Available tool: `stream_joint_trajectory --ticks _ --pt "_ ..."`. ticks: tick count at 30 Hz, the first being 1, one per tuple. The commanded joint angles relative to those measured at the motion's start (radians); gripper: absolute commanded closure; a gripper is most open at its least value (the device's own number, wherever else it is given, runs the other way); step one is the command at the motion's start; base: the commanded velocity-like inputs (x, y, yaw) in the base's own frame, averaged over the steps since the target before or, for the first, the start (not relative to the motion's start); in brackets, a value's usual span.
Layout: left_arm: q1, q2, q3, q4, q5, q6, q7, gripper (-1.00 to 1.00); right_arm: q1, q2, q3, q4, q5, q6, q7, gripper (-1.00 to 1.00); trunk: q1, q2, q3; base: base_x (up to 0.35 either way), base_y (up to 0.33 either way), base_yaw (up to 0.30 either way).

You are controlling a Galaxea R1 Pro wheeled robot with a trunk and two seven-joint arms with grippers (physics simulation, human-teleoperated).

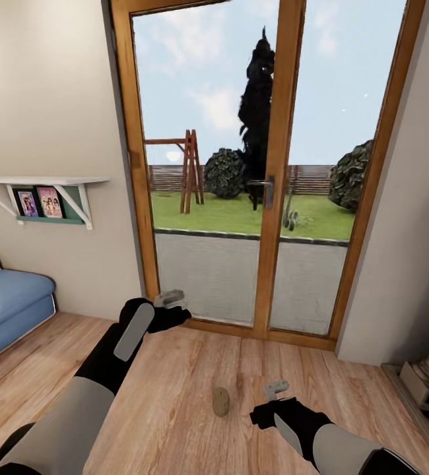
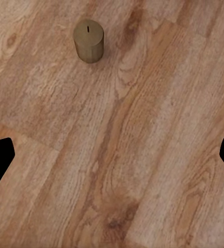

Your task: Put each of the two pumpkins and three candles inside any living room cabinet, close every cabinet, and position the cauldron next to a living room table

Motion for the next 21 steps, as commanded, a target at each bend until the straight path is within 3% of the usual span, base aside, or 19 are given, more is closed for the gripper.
stream_joint_trajectory --ticks 1,6,15,21 --pt "-0.001 0.000 -0.001 -0.001 0.011 0.000 0.011 -1.00 -0.001 0.000 0.008 -0.002 -0.009 0.004 -0.002 -1.00 0.000 -0.001 -0.001 0.007 0.000 0.000" --pt "0.001 0.000 0.000 0.006 0.010 -0.002 0.012 -1.00 -0.001 0.000 0.011 -0.001 -0.009 0.003 0.004 -1.00 0.000 -0.001 -0.001 0.138 0.000 0.000" --pt "0.000 0.000 -0.001 0.115 0.010 -0.004 0.007 -1.00 0.000 0.001 0.013 -0.001 -0.008 0.001 0.009 -1.00 0.000 -0.001 -0.001 0.318 0.000 0.001" --pt "0.000 0.000 0.000 0.129 0.009 -0.005 0.007 -1.00 0.002 0.001 0.013 0.006 -0.008 -0.001 0.003 -1.00 0.000 -0.001 -0.001 0.336 0.000 0.174"
